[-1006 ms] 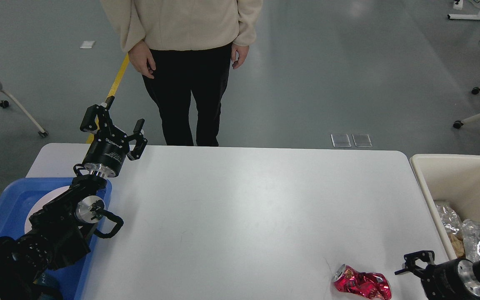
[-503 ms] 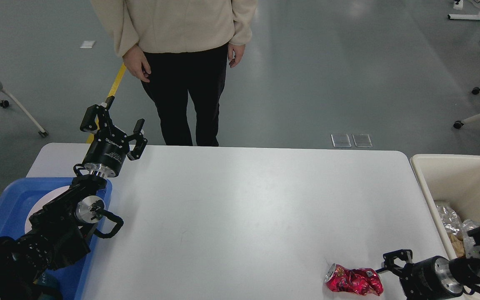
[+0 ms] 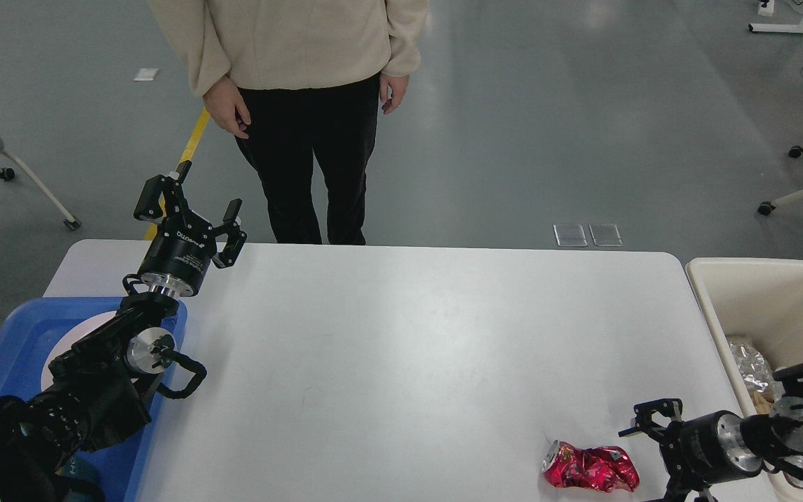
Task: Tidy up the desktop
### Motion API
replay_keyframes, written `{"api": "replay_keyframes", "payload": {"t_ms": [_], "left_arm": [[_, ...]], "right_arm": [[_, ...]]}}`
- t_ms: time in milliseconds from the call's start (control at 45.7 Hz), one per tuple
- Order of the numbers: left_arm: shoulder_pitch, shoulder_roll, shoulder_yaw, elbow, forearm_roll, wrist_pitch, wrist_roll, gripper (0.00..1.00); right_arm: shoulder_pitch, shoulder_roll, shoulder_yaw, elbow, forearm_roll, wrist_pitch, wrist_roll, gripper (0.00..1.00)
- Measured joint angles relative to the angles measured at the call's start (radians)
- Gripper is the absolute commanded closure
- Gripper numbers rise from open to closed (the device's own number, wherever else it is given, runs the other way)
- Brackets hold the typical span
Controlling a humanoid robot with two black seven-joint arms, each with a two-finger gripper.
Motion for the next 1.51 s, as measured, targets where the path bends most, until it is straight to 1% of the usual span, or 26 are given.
{"api": "replay_keyframes", "payload": {"t_ms": [350,438,459,503,525,656,722,766,788,853,919,1247,1400,1510], "left_arm": [[0.0,0.0,0.0,0.0,0.0,-0.001,0.0,0.03],[0.0,0.0,0.0,0.0,0.0,-0.001,0.0,0.03],[0.0,0.0,0.0,0.0,0.0,-0.001,0.0,0.03],[0.0,0.0,0.0,0.0,0.001,-0.001,0.0,0.04],[0.0,0.0,0.0,0.0,0.001,-0.001,0.0,0.03],[0.0,0.0,0.0,0.0,0.001,-0.001,0.0,0.03],[0.0,0.0,0.0,0.0,0.001,-0.001,0.0,0.03],[0.0,0.0,0.0,0.0,0.001,-0.001,0.0,0.03],[0.0,0.0,0.0,0.0,0.001,-0.001,0.0,0.03],[0.0,0.0,0.0,0.0,0.001,-0.001,0.0,0.03],[0.0,0.0,0.0,0.0,0.0,0.0,0.0,0.03],[0.0,0.0,0.0,0.0,0.0,0.0,0.0,0.03],[0.0,0.0,0.0,0.0,0.0,0.0,0.0,0.03],[0.0,0.0,0.0,0.0,0.0,0.0,0.0,0.03]], "right_arm": [[-0.01,0.023,0.006,0.001,0.0,-0.003,0.001,0.02],[-0.004,0.023,0.007,0.001,-0.002,-0.003,0.002,0.04],[-0.002,0.023,0.008,0.001,-0.002,-0.003,0.002,0.08],[0.002,0.023,0.011,0.001,-0.003,-0.003,0.003,0.22],[0.002,0.023,0.013,0.0,-0.003,-0.003,0.003,0.27],[-0.005,0.024,0.032,-0.001,-0.003,-0.002,0.003,0.31],[-0.01,0.024,0.041,-0.001,-0.003,-0.002,0.003,0.41],[-0.011,0.024,0.045,-0.001,-0.003,-0.002,0.004,0.53],[-0.012,0.025,0.046,-0.001,-0.003,-0.002,0.004,0.63],[-0.014,0.032,0.049,0.0,-0.004,-0.002,0.005,0.86],[-0.015,0.04,0.05,0.0,-0.012,-0.002,0.006,1.0],[-0.008,0.069,0.049,0.003,-0.075,0.01,0.011,1.0],[0.012,0.055,0.037,0.001,-0.099,0.01,0.011,1.0],[0.063,0.032,0.018,0.002,-0.136,0.015,0.01,1.0]]}}
